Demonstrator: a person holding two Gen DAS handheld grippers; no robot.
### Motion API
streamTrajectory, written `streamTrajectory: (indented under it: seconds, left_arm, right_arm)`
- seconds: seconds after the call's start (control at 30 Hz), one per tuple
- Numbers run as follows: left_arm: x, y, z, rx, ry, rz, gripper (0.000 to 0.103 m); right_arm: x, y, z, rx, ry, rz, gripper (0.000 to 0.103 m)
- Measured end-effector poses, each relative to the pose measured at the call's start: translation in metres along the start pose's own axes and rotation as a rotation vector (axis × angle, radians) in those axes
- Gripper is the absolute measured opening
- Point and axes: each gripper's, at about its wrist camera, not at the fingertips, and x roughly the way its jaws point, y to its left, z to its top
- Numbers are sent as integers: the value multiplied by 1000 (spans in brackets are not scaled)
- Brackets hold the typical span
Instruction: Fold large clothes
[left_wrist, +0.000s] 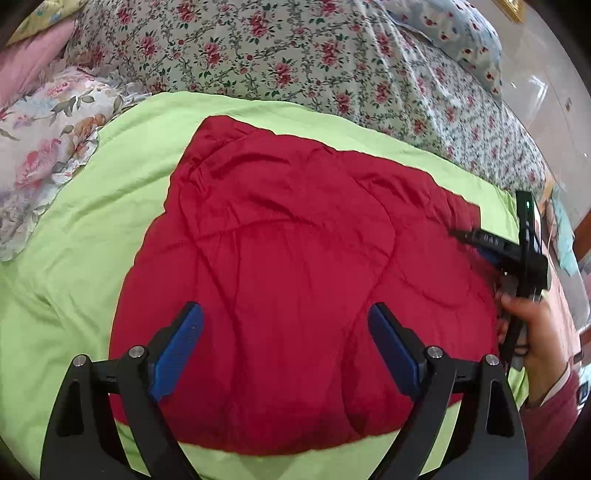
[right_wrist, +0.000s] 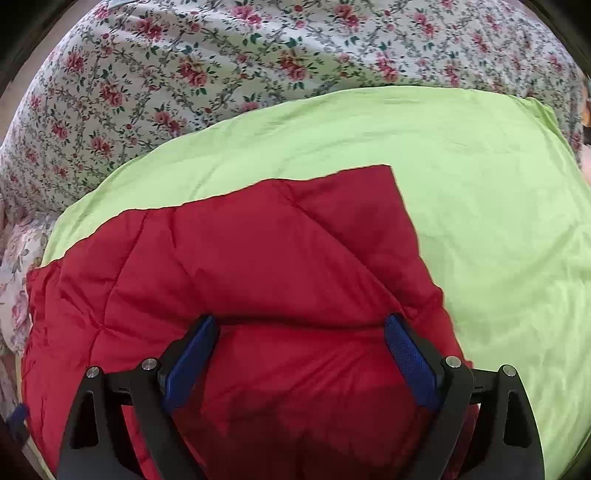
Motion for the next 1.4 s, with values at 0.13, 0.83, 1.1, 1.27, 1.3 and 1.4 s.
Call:
streamTrajectory:
  seconds: [0.13,0.83,1.1,1.27,1.3,1.4]
  left_arm:
    - [0,0,-7,0,10,2,92]
    - [-3,-18,-50,51,40,88,92]
    - [14,-1,-47,14,63,93,103]
    - [20,0,-43,12,75,99,103]
    - [22,-1,-43,16,75,102,103]
    - [25,-3,-42,27,75,112,103]
  right_arm:
    - [-33,5,-16,-17,-51,-26,92]
    - [-126,46,-124,-208,-82,53,93]
    - [-125,15,-119,-124,-72,68,92]
    - [-122,15,-124,-112,-73,61,92]
    - [-122,14,-125,-103,-71,64,92]
    - [-123,14,-130,-91,-74,53,92]
